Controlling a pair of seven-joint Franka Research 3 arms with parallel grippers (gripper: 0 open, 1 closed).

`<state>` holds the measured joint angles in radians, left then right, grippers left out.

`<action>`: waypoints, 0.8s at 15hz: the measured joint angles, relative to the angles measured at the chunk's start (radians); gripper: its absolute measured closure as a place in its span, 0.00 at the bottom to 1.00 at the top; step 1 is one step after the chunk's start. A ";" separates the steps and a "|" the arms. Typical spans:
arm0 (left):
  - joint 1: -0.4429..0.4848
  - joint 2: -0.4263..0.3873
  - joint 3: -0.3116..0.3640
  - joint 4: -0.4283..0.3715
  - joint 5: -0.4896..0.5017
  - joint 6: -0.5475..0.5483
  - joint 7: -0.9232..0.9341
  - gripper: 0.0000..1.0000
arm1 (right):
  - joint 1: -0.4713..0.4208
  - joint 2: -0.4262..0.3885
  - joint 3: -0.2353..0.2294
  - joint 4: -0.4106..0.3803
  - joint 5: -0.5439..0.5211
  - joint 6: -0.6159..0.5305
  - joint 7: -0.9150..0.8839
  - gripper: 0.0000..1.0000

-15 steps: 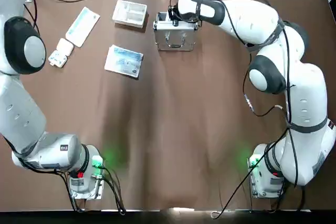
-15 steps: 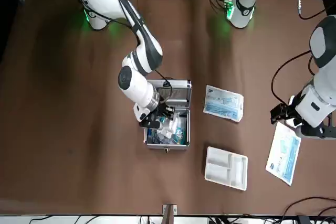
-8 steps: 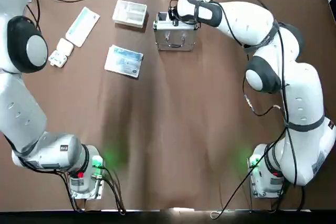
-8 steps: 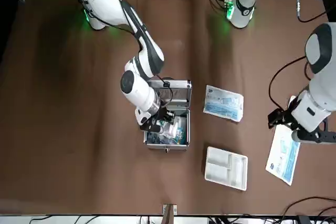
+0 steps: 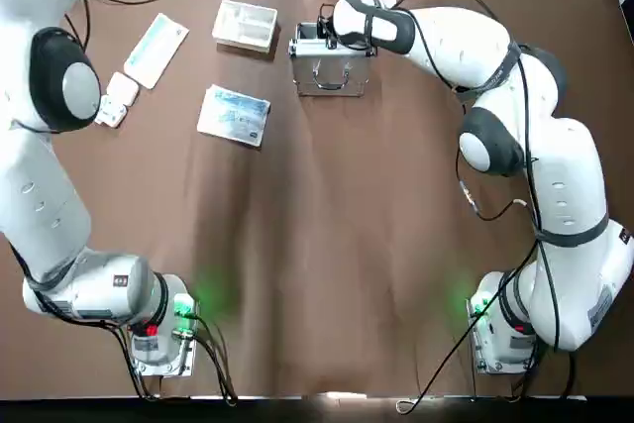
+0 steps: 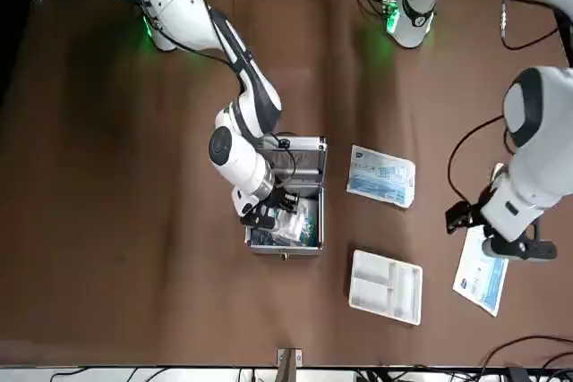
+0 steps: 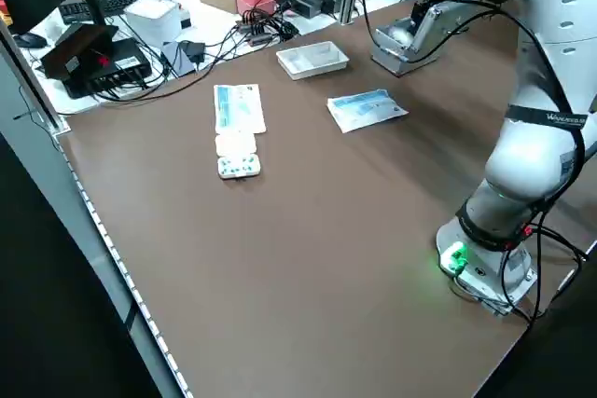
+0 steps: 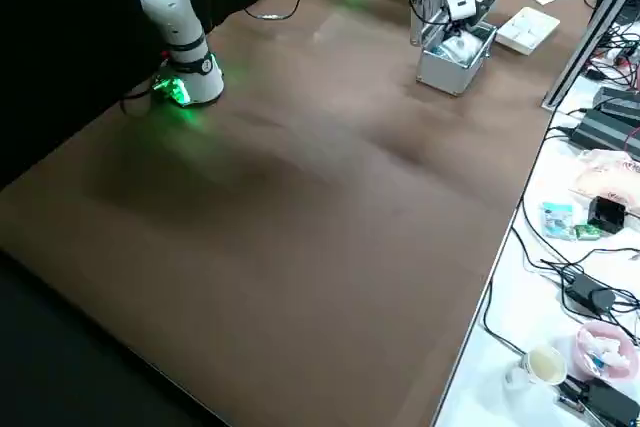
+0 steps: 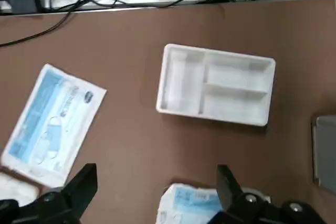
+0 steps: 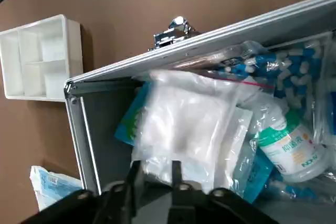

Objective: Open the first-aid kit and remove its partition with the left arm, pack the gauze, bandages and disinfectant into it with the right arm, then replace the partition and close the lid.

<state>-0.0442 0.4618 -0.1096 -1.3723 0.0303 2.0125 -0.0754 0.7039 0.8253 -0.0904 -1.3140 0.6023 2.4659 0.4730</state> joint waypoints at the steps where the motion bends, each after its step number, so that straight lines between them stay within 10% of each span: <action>1: -0.009 0.018 0.000 -0.001 0.000 0.024 -0.009 0.00 | 0.000 0.000 0.000 0.001 0.000 0.000 0.000 0.54; 7: -0.047 0.175 -0.001 -0.003 0.000 0.240 -0.021 0.00 | -0.005 -0.001 -0.013 0.023 0.000 -0.008 0.000 0.00; 12: -0.073 0.319 0.000 0.005 0.000 0.441 -0.023 0.00 | -0.004 -0.018 -0.082 0.057 -0.015 -0.187 0.000 0.00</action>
<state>-0.1176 0.7809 -0.1096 -1.3677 0.0302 2.4536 -0.0985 0.7001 0.8074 -0.1726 -1.2568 0.5868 2.2793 0.4727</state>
